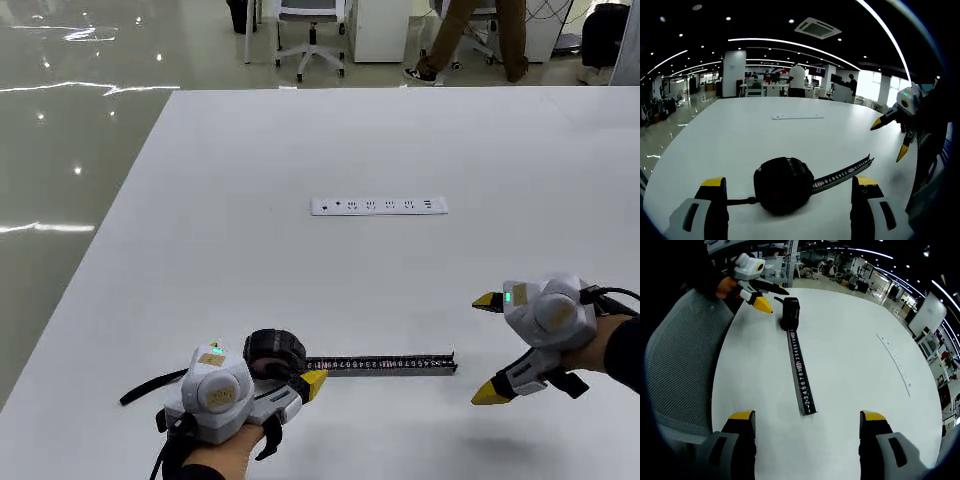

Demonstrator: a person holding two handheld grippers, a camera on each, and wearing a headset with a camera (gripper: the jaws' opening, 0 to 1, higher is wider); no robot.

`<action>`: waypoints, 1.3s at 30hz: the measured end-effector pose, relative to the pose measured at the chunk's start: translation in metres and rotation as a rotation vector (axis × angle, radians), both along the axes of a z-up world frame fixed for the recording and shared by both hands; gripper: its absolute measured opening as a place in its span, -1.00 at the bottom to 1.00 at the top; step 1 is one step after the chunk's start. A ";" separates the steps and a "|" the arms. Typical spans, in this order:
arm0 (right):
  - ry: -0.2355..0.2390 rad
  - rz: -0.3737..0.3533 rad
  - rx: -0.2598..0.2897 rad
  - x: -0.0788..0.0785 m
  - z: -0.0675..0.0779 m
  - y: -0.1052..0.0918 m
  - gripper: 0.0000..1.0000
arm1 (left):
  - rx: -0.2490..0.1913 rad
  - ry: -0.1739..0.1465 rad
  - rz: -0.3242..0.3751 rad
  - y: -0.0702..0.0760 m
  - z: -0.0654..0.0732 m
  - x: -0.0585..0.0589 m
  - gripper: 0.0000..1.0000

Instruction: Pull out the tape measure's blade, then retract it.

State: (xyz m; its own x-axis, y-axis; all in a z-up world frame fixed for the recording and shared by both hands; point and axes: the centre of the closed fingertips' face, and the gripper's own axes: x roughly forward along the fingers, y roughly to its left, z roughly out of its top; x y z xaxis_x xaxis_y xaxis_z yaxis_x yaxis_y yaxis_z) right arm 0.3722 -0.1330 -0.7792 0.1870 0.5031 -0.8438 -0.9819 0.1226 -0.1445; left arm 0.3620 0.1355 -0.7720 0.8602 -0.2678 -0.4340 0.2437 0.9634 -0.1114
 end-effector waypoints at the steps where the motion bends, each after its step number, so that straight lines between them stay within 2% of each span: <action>1: 0.014 0.024 -0.024 0.002 -0.005 0.000 0.55 | -0.002 0.010 0.007 0.002 -0.004 0.001 1.00; 3: 0.042 0.034 -0.037 0.003 -0.011 0.003 0.48 | 0.009 0.005 0.015 0.004 -0.005 0.002 1.00; 5: 0.104 0.030 -0.047 0.002 -0.020 0.005 0.38 | 0.033 -0.002 0.018 0.006 -0.007 0.005 1.00; 7: 0.138 0.050 -0.056 0.002 -0.027 0.008 0.28 | 0.022 -0.007 0.040 0.008 -0.008 0.007 1.00; 9: 0.137 0.070 -0.081 0.004 -0.035 0.008 0.18 | 0.001 -0.006 0.057 0.008 -0.008 0.008 1.00; 13: 0.154 0.098 -0.116 0.003 -0.048 0.007 0.00 | 0.009 -0.016 0.051 0.006 -0.009 0.008 1.00; 19: 0.140 0.140 -0.135 0.005 -0.055 0.008 -0.30 | 0.002 -0.010 0.047 0.004 -0.013 0.007 1.00; 25: 0.164 0.153 -0.158 0.003 -0.062 0.002 -0.65 | -0.002 -0.004 0.050 0.006 -0.015 0.007 1.00; 30: 0.164 0.135 -0.155 0.008 -0.062 0.004 -0.74 | -0.003 0.008 0.057 0.008 -0.018 0.006 1.00; 33: 0.154 0.152 -0.183 0.008 -0.062 0.005 -0.77 | -0.002 0.010 0.055 0.007 -0.019 0.006 1.00; 35: 0.151 0.162 -0.199 0.008 -0.063 0.005 -0.77 | -0.009 0.027 0.050 0.004 -0.022 0.005 0.99; 36: 0.163 0.093 -0.218 0.008 -0.063 0.003 -0.77 | 0.002 0.044 0.040 0.002 -0.025 0.005 0.99; 37: 0.156 0.098 -0.225 0.008 -0.063 0.004 -0.77 | -0.002 0.040 0.050 0.003 -0.024 0.007 0.98; 38: 0.141 0.137 -0.237 0.008 -0.063 0.005 -0.77 | -0.023 0.037 0.061 0.003 -0.022 0.010 0.96; 39: 0.149 0.128 -0.235 0.009 -0.063 0.006 -0.77 | -0.035 0.035 0.064 0.001 -0.020 0.012 0.94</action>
